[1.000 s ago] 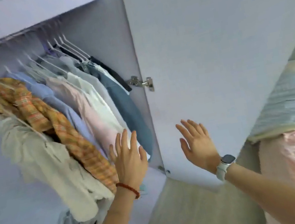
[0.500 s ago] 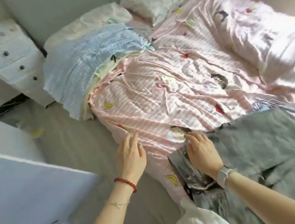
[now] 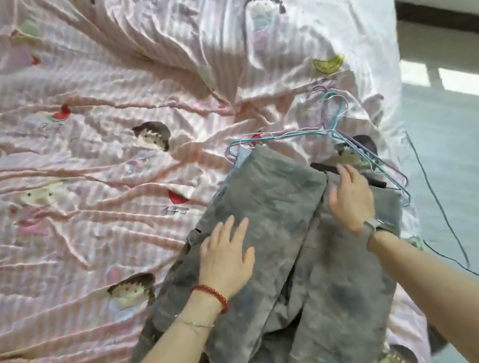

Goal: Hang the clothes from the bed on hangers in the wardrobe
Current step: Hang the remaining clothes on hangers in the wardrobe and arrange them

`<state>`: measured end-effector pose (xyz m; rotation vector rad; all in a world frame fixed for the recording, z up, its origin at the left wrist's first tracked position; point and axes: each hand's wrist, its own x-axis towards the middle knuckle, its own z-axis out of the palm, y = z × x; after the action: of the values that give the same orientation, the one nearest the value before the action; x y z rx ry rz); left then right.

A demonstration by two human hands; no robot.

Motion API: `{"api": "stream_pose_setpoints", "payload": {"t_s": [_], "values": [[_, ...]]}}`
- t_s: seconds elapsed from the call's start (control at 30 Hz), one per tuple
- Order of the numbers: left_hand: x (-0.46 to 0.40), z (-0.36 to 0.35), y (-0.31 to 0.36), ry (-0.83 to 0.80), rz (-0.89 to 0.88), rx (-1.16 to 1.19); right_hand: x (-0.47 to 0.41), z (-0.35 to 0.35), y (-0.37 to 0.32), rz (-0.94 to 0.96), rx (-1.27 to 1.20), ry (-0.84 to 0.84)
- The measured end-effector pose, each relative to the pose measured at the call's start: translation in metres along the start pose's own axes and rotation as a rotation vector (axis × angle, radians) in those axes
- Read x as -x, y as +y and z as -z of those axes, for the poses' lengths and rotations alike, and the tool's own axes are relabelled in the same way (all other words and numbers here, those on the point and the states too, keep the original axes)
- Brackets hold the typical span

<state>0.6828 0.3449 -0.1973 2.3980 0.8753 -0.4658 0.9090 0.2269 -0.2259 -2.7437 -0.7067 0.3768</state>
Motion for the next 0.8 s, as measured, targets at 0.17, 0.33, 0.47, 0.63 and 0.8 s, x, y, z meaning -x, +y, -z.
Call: {"api": "stream_pose_setpoints", "payload": {"t_s": [0.17, 0.33, 0.47, 0.63, 0.8], "values": [[-0.035, -0.040, 0.019, -0.276, -0.040, -0.158, -0.073, 0.004, 0.056, -0.173, 0.079, -0.073], [-0.041, -0.057, 0.008, -0.318, -0.048, -0.217, -0.093, -0.007, 0.074, -0.283, 0.081, -0.165], [-0.046, -0.049, 0.010, -0.344, -0.056, -0.197, -0.089, -0.009, 0.068, -0.307, -0.058, 0.076], [-0.070, -0.017, 0.025, 0.066, -0.073, 0.109, -0.052, -0.017, 0.066, -0.024, -0.276, 0.337], [-0.125, 0.038, 0.048, 0.432, -0.199, 0.009, -0.035, 0.000, 0.057, 0.095, -0.301, 0.444]]}}
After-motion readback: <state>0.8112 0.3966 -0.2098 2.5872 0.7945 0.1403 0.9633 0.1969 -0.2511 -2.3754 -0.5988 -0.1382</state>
